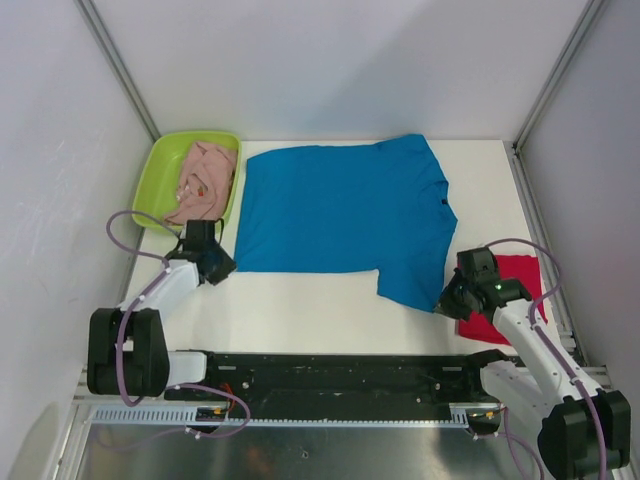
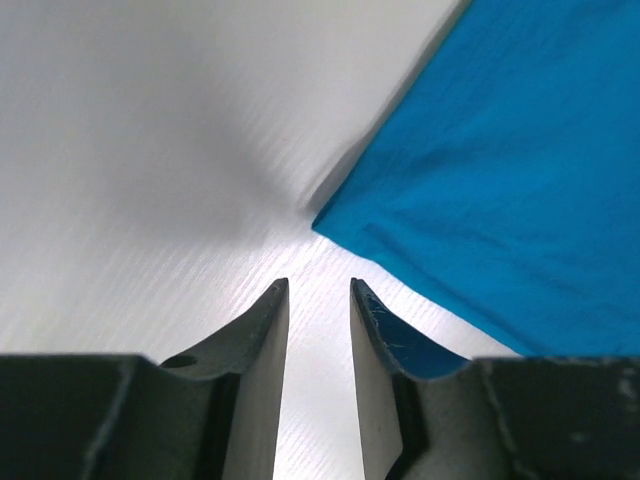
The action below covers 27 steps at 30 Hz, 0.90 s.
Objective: Fold and stack the t-shirts
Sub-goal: Grap the side of the flattened tshirt closest away from the robot with both arms
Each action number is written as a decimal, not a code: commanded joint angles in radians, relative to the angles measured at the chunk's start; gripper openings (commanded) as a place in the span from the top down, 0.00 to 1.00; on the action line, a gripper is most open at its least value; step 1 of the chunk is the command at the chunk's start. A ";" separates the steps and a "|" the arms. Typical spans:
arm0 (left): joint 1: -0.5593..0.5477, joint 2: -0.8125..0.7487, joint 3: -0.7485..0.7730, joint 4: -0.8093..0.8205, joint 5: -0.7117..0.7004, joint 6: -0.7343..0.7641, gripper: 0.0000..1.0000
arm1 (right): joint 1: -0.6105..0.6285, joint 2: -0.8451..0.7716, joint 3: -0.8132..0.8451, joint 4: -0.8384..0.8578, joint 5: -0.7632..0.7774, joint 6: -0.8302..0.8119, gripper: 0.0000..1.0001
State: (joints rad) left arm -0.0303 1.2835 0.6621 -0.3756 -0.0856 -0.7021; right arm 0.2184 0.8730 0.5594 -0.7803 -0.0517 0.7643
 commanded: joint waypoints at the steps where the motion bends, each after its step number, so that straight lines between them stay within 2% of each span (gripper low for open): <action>1: -0.001 -0.005 -0.026 0.004 -0.051 -0.089 0.67 | -0.014 0.012 0.052 0.004 -0.021 -0.034 1.00; 8: -0.003 0.029 -0.046 0.081 -0.061 -0.174 0.68 | -0.028 0.018 0.053 0.012 -0.048 -0.048 1.00; 27: -0.008 0.124 -0.025 0.155 -0.075 -0.182 0.70 | -0.045 0.022 0.054 0.013 -0.063 -0.057 1.00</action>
State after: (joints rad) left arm -0.0338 1.3861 0.6209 -0.2539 -0.1284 -0.8742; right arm 0.1791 0.8921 0.5709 -0.7727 -0.0998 0.7235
